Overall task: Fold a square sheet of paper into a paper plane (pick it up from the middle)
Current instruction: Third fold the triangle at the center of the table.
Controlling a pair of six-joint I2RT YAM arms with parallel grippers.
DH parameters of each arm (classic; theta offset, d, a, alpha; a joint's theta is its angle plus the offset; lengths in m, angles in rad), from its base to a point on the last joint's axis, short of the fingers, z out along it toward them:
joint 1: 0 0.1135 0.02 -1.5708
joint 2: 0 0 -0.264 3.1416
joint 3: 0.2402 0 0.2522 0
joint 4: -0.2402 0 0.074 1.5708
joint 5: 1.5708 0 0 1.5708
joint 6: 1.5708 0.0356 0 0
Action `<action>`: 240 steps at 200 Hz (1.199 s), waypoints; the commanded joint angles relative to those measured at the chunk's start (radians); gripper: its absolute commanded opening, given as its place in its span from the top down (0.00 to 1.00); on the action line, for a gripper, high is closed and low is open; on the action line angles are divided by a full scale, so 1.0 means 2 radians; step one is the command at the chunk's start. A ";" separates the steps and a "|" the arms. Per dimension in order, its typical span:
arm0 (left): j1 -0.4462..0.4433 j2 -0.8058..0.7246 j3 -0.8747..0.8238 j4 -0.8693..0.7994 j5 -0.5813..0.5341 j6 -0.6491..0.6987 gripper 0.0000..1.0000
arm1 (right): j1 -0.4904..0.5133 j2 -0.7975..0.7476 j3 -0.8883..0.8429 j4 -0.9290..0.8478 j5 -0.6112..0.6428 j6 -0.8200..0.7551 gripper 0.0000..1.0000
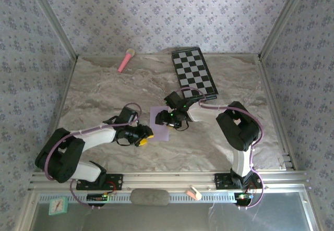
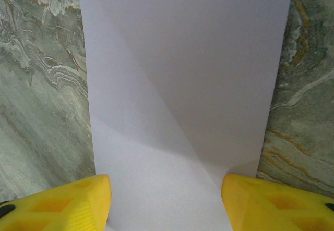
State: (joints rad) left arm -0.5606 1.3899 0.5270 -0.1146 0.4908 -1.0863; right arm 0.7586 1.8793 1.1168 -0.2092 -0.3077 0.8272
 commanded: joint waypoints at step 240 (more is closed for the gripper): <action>0.044 0.048 0.000 0.119 0.062 -0.010 0.67 | -0.009 0.020 -0.032 -0.037 0.014 0.004 0.38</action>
State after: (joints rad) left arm -0.4774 1.4750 0.5152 0.1154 0.5949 -1.1194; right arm 0.7483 1.8709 1.0954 -0.1825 -0.3222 0.8272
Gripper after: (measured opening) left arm 0.346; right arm 0.621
